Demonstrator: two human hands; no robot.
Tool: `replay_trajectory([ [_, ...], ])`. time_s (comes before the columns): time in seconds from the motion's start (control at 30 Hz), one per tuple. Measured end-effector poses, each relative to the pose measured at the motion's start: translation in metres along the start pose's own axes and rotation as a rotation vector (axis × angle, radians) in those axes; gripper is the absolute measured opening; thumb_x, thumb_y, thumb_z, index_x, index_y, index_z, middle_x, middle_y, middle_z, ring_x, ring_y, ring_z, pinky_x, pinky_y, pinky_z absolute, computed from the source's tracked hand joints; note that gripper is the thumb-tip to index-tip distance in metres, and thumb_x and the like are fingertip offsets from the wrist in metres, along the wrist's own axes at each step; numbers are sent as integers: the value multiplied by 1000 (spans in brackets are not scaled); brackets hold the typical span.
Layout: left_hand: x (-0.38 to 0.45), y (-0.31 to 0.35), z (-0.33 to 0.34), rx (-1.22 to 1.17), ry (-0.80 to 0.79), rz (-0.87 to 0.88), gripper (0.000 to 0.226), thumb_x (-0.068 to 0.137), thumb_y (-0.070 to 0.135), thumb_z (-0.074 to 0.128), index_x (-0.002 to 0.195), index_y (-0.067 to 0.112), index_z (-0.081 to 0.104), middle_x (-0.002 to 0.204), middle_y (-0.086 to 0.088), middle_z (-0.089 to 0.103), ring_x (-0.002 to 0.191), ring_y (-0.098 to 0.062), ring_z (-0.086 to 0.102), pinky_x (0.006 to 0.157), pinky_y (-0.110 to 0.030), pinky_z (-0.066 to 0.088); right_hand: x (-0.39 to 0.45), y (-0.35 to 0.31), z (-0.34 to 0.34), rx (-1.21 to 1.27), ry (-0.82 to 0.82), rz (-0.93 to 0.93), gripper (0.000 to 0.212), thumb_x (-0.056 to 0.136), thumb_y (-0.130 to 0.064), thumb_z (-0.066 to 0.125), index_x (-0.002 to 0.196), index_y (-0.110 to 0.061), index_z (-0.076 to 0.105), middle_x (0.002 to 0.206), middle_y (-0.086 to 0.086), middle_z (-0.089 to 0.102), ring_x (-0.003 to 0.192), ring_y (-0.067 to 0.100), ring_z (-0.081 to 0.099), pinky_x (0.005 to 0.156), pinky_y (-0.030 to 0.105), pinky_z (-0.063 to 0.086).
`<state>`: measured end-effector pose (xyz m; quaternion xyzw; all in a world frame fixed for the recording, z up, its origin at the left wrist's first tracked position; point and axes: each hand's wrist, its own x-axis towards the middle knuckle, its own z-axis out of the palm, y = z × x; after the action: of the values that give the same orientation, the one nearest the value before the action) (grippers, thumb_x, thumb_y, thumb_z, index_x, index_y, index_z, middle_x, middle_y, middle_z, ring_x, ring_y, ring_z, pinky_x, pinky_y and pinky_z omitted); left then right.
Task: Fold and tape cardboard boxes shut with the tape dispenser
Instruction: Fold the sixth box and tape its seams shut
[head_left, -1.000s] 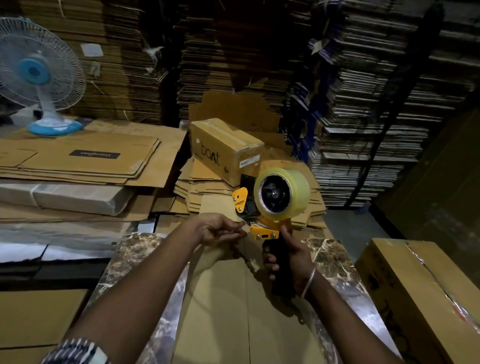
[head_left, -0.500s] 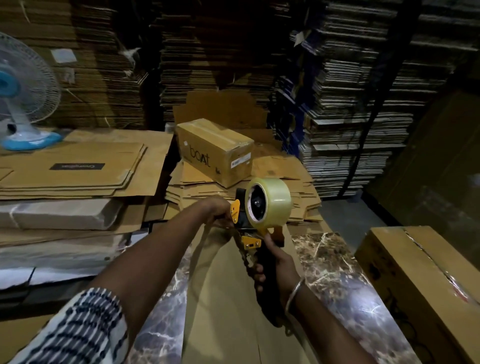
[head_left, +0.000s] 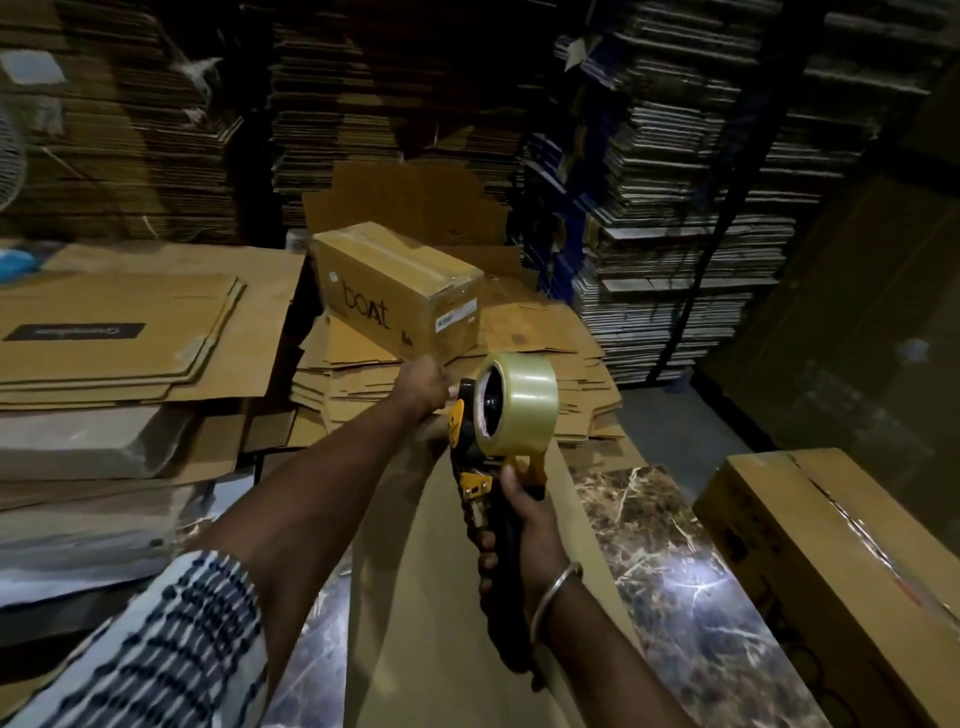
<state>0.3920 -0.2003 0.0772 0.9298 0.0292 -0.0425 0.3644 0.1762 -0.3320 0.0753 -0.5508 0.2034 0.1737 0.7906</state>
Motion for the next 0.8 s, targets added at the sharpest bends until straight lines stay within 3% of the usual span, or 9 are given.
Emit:
replay_trajectory([
  [0.13,9,-2,4,-45,-34,0,14,91,2,62,82,0,73,90,-18,73,87,-30,70,79,-43,57,10,-1,5,7,22,35,56,84,-69,56,68,-16,57,57,0,43,44,14,35,46,23,25],
  [0.23,14,-7,10,-23,-61,-16,13,94,8,61,82,10,66,90,-11,67,83,-23,61,60,-32,48,15,-1,6,13,7,88,58,78,-74,57,61,-18,52,57,-1,41,45,14,33,47,24,23],
  [0.3,18,-9,12,-15,-68,-20,17,94,10,60,78,15,61,85,-5,62,79,-18,57,55,-28,40,17,-3,7,18,6,115,59,77,-74,57,59,-18,49,57,-2,39,45,14,31,47,25,22],
  [0.43,26,-13,17,96,-86,-15,29,96,17,57,67,14,54,79,-9,56,74,-23,52,59,-29,36,19,-4,10,-10,12,137,60,83,-72,56,56,-19,48,56,-2,38,45,14,30,47,25,22],
  [0.57,25,-18,15,182,-117,8,23,91,34,65,93,11,59,90,-10,54,82,-25,51,71,-32,43,18,-5,10,-5,27,169,63,84,-73,54,56,-17,47,55,-2,37,44,15,30,47,25,22],
  [0.7,22,-24,14,81,-60,53,24,86,23,71,106,11,66,97,-10,62,81,-21,56,68,-31,47,18,-6,8,-19,24,166,63,86,-73,52,58,-16,47,55,-2,36,44,14,30,48,25,21],
  [0.8,19,-27,15,9,-76,114,16,92,16,61,93,4,71,93,-16,68,80,-25,62,67,-30,43,19,-5,8,-37,29,159,62,86,-72,52,59,-16,47,55,-2,37,44,15,30,48,25,22],
])
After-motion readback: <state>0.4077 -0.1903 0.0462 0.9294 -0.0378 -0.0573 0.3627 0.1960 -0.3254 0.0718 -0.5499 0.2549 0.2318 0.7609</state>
